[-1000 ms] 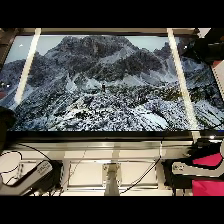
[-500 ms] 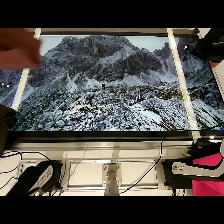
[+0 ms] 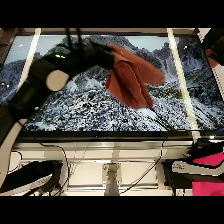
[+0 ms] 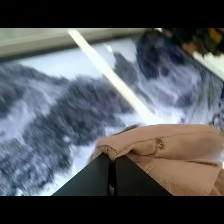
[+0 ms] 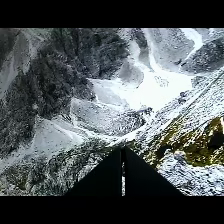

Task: Fold the clothes and pants, and hang the long-sleeved shirts on hangers.

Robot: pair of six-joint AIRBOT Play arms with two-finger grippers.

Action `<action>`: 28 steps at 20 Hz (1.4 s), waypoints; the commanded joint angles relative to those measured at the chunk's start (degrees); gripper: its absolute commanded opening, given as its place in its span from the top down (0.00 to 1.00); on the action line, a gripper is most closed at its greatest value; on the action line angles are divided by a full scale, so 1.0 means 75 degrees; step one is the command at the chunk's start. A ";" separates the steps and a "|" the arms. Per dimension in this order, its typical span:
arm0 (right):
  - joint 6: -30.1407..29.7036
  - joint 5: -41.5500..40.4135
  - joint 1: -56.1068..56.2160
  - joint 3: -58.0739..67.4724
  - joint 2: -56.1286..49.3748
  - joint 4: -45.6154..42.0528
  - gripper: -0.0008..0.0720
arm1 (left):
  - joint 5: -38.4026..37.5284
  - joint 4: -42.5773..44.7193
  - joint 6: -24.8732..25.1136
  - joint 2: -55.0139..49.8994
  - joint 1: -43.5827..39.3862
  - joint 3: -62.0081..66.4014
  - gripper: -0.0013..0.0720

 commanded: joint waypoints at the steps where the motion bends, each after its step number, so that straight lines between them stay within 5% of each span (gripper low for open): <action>1: 0.0119 -0.0026 -0.0114 0.0000 -0.0006 0.0201 0.97 | -0.0382 -0.0093 0.0443 -0.0411 -0.0219 0.0006 0.96; 7: 0.0119 0.0000 -0.0114 0.0000 -0.0006 0.0265 0.97 | -0.0344 -0.0038 0.0886 -0.0600 0.0216 0.0012 0.96; 9: 0.0119 0.0003 -0.0114 0.0000 -0.0006 0.0268 0.97 | -0.0460 -0.0041 0.1716 -0.0603 0.0254 0.0023 0.96; 11: 0.0119 0.0003 -0.0114 0.0000 -0.0006 0.0271 0.97 | -0.1326 -0.0038 0.2381 -0.0641 0.0254 0.0023 0.96; 15: 0.0122 0.0003 -0.0114 0.0000 -0.0006 0.0350 0.97 | -0.3558 -0.0035 0.2381 -0.1195 0.0256 0.0020 0.96; 16: 0.0122 0.0000 -0.0114 0.0000 -0.0006 0.0396 0.97 | -0.3730 -0.0032 0.2384 -0.1411 0.0256 0.0020 0.87; 17: 0.0122 0.0003 -0.0114 0.0000 -0.0009 0.0446 0.94 | -0.3762 -0.0035 0.2375 -0.1632 0.0256 0.0020 0.54; 18: 0.0122 0.0009 -0.0114 0.0000 -0.0012 0.0525 0.79 | -0.3751 -0.0035 0.2346 -0.1807 0.0254 0.0020 0.27; 19: 0.0122 0.0009 -0.0114 0.0000 -0.0012 0.0592 0.59 | -0.3751 -0.0038 0.2171 -0.1938 0.0248 0.0020 0.24; 20: 0.0122 0.0009 -0.0114 0.0000 -0.0012 0.0629 0.46 | -0.3754 -0.0035 0.2040 -0.1993 0.0248 0.0020 0.24; 23: 0.0119 0.0111 -0.0105 0.0000 -0.0035 0.0629 0.47 | -0.3756 0.0070 0.2040 -0.1915 0.0259 0.0023 0.29; 24: 0.0114 0.0233 -0.0073 0.0000 -0.0067 0.0615 0.54 | -0.3777 0.0294 0.2040 -0.1877 0.0259 0.0023 0.43; 26: 0.0082 0.0446 0.0111 -0.0044 -0.0160 0.0606 0.97 | -0.3937 0.0874 0.2037 -0.1821 0.0262 0.0023 0.96; 28: -0.0122 0.0472 0.0408 -0.0329 -0.0224 0.0618 0.97 | -0.4060 0.1343 0.1684 -0.1813 0.0356 0.0023 0.96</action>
